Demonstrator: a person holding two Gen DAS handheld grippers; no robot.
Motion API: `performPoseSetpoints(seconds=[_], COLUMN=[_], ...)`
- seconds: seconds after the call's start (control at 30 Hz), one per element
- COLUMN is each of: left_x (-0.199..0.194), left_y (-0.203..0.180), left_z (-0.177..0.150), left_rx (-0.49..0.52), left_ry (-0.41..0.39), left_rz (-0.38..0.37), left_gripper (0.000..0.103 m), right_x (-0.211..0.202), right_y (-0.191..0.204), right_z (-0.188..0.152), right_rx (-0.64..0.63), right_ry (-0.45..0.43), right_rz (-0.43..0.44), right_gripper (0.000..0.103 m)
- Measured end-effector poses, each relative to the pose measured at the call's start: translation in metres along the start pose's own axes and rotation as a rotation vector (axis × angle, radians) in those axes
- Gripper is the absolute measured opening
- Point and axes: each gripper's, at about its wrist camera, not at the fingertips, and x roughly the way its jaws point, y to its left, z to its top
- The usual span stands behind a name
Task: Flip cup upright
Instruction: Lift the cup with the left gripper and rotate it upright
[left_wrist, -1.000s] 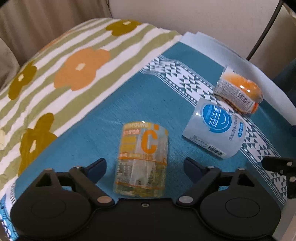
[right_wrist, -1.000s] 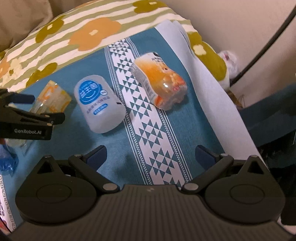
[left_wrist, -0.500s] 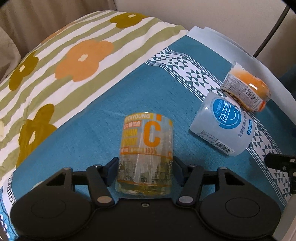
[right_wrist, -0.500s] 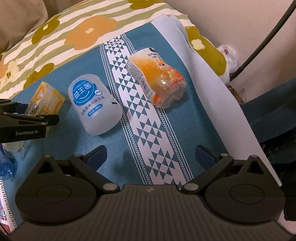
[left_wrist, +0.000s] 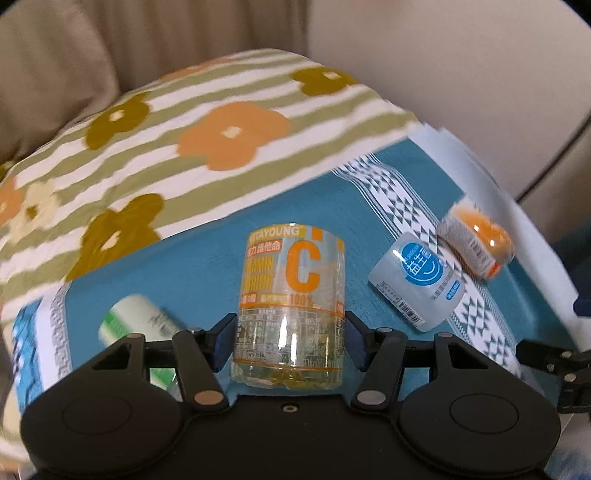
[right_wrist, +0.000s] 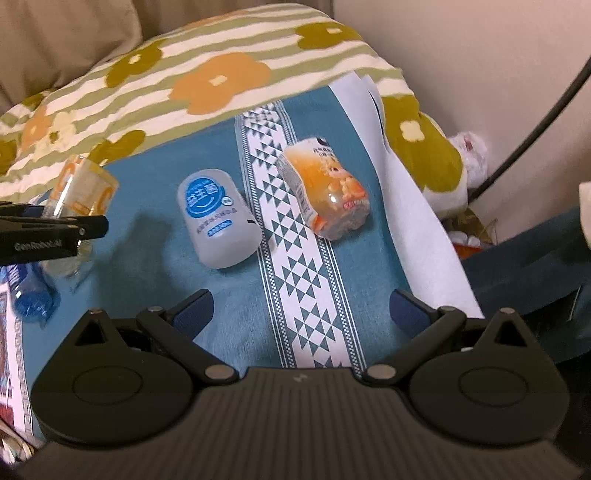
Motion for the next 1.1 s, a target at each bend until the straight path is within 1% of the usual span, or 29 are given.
performPoseSetpoints(seconds=[0.13,0.23,0.37,0.5,0.63,0.7,0.83,0.97,1.1], left_x=[-0.027,-0.041,-0.047,-0.041,-0.027,-0.019,-0.009,-0.007,-0.005], left_y=[-0.001,-0.002,-0.006,-0.01,-0.017,-0.021,-0.024,-0.027,-0.028], left_z=[-0.021,-0.04,-0.068,-0.093,-0.113,-0.121,-0.131,-0.138,-0.142], left_rx=[-0.105,-0.186,-0.283,-0.342,-0.374,-0.372,-0.365,-0.348,-0.352], left_ry=[-0.032,-0.037,-0.017,0.033,0.081,0.096,0.103,0.095,0.081], left_rz=[0.046,0.076,0.099,0.099,0.092,0.096,0.091,0.107,0.104], left_gripper=[0.064,0.064,0.064,0.064,0.064,0.064,0.064,0.065,0.065], right_x=[-0.013,-0.019,-0.015,-0.005,0.005,0.01,0.018,0.022,0.022], right_y=[-0.003,-0.004,0.0,0.005,0.01,0.01,0.009,0.007,0.008], right_z=[-0.008,-0.014,-0.026,-0.035,-0.043,-0.046,-0.051,-0.054,-0.056], right_rx=[-0.06,-0.119,-0.204,-0.253,-0.29,-0.293,-0.281,-0.269,-0.271], right_ry=[-0.027,-0.035,-0.012,0.027,0.057,0.074,0.093,0.107,0.107], right_rz=[0.041,0.081,0.113,0.145,0.155,0.156,0.153,0.142,0.127], right_gripper=[0.103,0.103,0.103,0.103,0.103,0.103,0.103,0.103,0.103])
